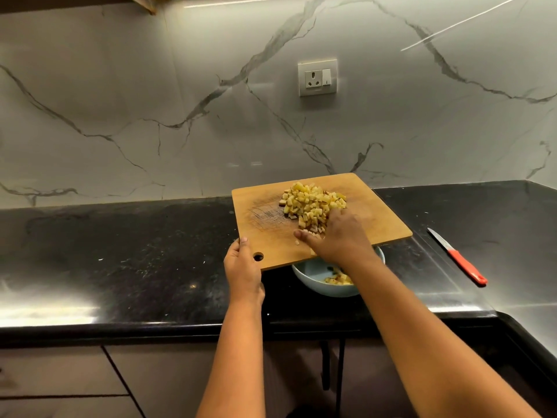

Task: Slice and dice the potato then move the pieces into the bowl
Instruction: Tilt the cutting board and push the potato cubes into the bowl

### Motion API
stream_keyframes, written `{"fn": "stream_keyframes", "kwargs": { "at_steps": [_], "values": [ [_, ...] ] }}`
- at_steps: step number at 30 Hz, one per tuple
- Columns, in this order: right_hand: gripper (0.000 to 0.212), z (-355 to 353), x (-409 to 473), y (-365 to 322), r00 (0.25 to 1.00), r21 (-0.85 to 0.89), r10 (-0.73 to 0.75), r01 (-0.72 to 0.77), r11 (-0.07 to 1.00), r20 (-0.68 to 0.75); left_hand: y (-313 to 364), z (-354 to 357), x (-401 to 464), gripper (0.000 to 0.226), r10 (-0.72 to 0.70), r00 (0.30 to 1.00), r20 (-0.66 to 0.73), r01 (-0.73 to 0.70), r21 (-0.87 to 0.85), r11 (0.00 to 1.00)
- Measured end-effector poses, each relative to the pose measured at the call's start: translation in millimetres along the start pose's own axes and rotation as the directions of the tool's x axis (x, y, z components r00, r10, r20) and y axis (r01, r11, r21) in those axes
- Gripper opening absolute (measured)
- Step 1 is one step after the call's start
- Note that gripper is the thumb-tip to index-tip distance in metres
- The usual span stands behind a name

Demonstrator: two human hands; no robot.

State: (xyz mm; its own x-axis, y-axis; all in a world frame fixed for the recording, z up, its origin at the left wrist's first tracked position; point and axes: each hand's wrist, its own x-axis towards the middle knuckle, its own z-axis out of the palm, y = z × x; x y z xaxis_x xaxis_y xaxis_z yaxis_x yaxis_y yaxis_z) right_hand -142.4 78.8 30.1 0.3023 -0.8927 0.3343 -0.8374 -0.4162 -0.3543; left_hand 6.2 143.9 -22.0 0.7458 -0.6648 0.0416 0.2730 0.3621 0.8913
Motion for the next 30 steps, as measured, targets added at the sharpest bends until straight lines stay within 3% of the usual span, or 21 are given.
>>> {"fn": "stream_keyframes", "kwargs": {
  "at_steps": [4, 9, 17, 19, 24, 28, 30],
  "values": [
    [0.044, 16, -4, -17, 0.983, 0.056, -0.047, 0.058, 0.997, -0.179, 0, 0, 0, 0.026, 0.022, 1.0, -0.001, -0.022, -0.004, 1.0],
    [0.014, 12, -8, -7, 0.973, 0.102, -0.166, 0.184, 0.978, -0.163, 0, -1, 0, 0.025, 0.018, 1.0, 0.005, -0.018, 0.002, 1.0],
    [0.024, -34, -31, 38, 0.962, 0.23, -0.202, 0.157, 0.96, 0.186, 0, -1, 0, 0.027, 0.0, 1.0, 0.011, 0.0, 0.0, 1.0],
    [0.027, -43, -33, 41, 0.965, 0.233, -0.198, 0.155, 0.96, 0.175, 0, -1, 0, 0.027, 0.003, 1.0, 0.009, -0.003, 0.004, 1.0],
    [0.025, -41, -14, 27, 0.952, 0.141, -0.303, 0.307, 0.941, -0.047, 1, 0, -1, 0.027, -0.002, 1.0, 0.015, 0.002, -0.005, 1.0],
    [0.032, -18, 10, -5, 0.895, 0.136, -0.446, 0.438, 0.889, 0.034, 0, 0, 0, 0.025, 0.018, 1.0, 0.012, -0.018, -0.004, 1.0],
    [0.04, -4, 19, -15, 0.871, 0.032, -0.475, 0.475, 0.88, 0.124, -1, -1, 1, 0.025, 0.021, 1.0, 0.003, -0.021, -0.002, 1.0]
  ]
}}
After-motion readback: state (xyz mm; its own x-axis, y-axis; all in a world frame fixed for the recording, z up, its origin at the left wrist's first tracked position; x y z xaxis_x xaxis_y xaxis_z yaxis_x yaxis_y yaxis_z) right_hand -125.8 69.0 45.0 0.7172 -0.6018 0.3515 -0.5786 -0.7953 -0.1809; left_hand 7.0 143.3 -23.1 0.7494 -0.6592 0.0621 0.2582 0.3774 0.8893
